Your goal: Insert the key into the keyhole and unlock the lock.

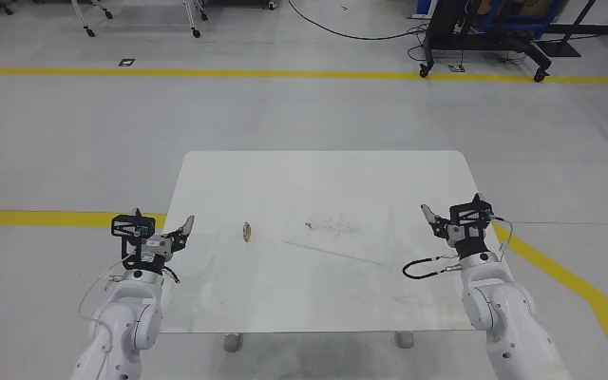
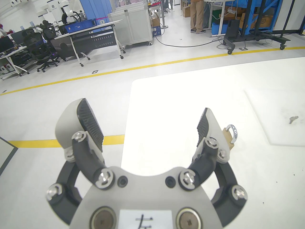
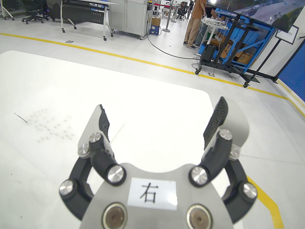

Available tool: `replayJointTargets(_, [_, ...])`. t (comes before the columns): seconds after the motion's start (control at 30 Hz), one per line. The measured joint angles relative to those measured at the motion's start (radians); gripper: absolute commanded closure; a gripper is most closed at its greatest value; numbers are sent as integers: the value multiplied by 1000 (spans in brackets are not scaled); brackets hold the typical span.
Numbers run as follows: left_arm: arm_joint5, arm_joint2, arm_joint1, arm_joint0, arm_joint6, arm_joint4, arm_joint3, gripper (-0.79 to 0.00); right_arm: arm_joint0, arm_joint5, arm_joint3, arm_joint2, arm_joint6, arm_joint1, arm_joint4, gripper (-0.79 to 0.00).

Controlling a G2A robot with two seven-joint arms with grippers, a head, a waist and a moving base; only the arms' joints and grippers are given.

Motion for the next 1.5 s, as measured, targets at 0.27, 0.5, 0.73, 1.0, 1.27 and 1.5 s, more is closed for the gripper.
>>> replayJointTargets(0.27, [0,0,0,0,0,0,0,-785,0,0,0,0,0,0,0,-785])
replayJointTargets(0.5, [0,0,0,0,0,0,0,-784,0,0,0,0,0,0,0,-784])
replayJointTargets(0.73, [0,0,0,0,0,0,0,-785,1,-5,-3,-4,-2,0,-7,-785])
replayJointTargets(1.0, [0,0,0,0,0,0,0,-785,77,62,0,-156,158,-16,-140,-785])
replayJointTargets(1.27, [0,0,0,0,0,0,0,-785,76,61,0,-154,155,-15,-135,-785])
replayJointTargets(1.5, [0,0,0,0,0,0,0,-785,90,61,9,-176,189,-16,-168,-785])
